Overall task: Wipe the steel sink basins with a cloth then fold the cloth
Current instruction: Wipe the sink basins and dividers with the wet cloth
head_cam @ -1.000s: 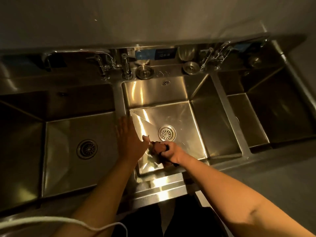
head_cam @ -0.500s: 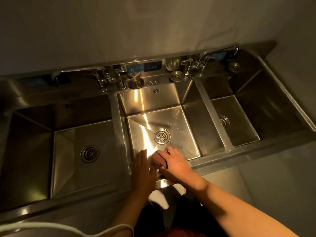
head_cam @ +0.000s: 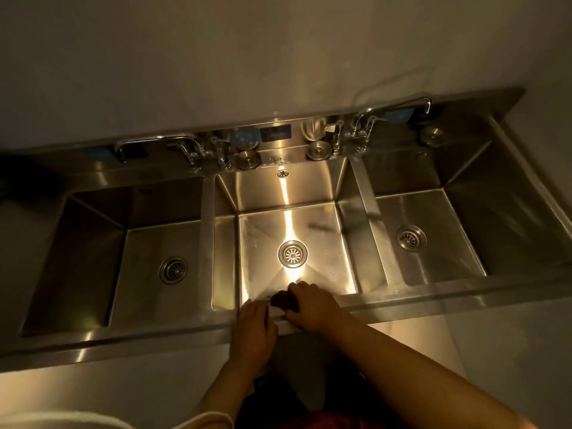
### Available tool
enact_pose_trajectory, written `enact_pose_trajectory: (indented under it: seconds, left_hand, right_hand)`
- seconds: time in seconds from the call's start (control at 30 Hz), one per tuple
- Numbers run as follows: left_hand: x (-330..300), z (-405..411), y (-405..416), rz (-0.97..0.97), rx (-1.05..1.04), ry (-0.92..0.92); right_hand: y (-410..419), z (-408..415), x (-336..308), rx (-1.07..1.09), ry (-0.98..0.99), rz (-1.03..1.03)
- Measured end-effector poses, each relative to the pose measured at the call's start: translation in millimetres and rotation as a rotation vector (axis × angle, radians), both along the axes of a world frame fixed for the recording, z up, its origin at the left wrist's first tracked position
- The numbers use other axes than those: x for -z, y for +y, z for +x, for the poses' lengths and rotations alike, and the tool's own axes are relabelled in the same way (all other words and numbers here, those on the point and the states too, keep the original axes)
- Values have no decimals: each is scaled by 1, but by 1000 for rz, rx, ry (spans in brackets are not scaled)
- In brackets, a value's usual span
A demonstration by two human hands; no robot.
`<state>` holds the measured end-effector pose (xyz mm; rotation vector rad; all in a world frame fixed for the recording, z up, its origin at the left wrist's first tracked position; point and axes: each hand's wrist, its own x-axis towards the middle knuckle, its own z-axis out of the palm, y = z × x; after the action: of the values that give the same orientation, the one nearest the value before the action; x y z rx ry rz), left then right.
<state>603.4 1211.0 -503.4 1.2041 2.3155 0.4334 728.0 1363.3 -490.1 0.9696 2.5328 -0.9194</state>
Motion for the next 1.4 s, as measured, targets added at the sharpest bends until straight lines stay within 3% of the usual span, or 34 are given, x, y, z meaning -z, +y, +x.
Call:
enact_pose_trajectory:
  seconds: [0.1,0.27,0.57,0.7,0.77,0.87,0.97,1.4]
  left_hand:
    - [-7,17,11,19,-36,25]
    - [-10,68,38,-172,15,76]
    - [-11,137,64,-158,88,85]
    - [-7,142,68,-167,107,92]
    - [-7,146,68,-166,157,112]
    - [-5,157,63,-153,212,144]
    - [-3,166,62,-150,213,118]
    - [-3,231,100,-137,211,76]
  right_hand:
    - [15,28,2,-49,60,25]
    - [47,99,-4,-2,251,14]
    - [76,216,-15,-149,433,125]
    - [61,226,-13,-138,577,304]
    - [53,228,-13,-117,436,360]
    - [51,224,-18,71,224,223]
    - [57,217,-22,2,18,230]
    - [86,256,0,-90,122,259]
